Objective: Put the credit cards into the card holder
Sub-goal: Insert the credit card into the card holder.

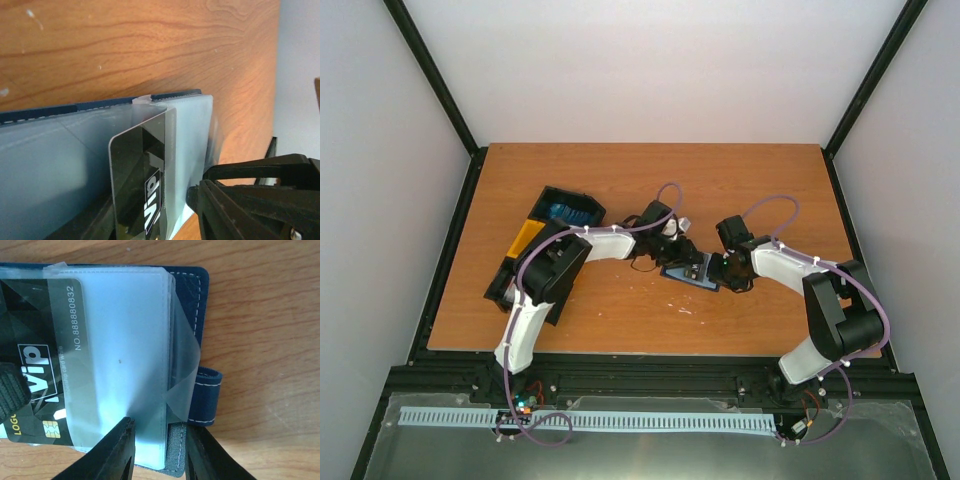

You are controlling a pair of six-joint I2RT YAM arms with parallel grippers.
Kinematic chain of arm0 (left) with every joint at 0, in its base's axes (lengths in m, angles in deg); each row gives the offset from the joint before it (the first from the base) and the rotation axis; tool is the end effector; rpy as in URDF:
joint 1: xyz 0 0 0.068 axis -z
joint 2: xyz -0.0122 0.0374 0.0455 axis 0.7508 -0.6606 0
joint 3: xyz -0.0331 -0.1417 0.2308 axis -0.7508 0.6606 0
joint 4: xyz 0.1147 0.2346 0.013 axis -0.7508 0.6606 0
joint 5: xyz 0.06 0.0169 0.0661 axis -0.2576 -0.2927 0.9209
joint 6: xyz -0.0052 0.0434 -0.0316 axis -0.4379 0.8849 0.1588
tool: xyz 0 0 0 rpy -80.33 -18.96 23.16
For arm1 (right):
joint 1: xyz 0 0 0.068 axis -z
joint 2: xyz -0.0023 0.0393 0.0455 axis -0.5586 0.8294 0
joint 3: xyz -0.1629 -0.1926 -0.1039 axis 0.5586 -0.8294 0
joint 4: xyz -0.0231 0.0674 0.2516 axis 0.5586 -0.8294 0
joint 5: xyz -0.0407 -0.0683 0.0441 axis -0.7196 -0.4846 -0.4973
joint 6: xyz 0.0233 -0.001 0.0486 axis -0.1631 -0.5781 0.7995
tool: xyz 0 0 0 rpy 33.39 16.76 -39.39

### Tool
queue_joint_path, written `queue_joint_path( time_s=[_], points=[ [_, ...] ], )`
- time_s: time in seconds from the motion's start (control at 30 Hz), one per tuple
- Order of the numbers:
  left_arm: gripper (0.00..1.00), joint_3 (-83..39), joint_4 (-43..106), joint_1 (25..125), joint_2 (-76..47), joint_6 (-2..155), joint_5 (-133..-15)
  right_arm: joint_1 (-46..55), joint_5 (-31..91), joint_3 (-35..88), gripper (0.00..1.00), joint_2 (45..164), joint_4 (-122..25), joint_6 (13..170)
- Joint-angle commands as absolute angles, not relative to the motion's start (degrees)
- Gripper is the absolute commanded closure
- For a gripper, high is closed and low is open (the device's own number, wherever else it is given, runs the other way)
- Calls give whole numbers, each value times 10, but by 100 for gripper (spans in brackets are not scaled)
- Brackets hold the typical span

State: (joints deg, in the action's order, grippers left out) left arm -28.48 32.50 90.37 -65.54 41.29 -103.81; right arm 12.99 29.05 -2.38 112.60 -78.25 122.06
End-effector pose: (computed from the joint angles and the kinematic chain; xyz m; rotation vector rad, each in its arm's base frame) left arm 0.3259 -0.3197 0.1102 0.2478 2.7063 -1.4089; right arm 0.2497 0.0998 0.1496 0.3969 2.8946 0.3459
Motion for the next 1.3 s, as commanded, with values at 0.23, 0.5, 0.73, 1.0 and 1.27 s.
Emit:
queue_joint_path(
  time_s=[0.23,0.5,0.73,1.0,1.27],
  points=[
    [49,-370,624,910,-657,438,-901,127,301,-29,72,1138,-776,1225],
    [45,-399,678,915,-652,444,-885,127,304,-28,72,1137,-775,1221],
    [43,-429,707,920,-664,456,-899,127,329,-27,73,1132,-755,1200],
    [34,-465,766,922,-666,466,-869,127,340,-13,76,1152,-730,1200],
    [29,-489,815,923,-662,461,-834,127,349,-3,74,1159,-715,1194]
  ],
)
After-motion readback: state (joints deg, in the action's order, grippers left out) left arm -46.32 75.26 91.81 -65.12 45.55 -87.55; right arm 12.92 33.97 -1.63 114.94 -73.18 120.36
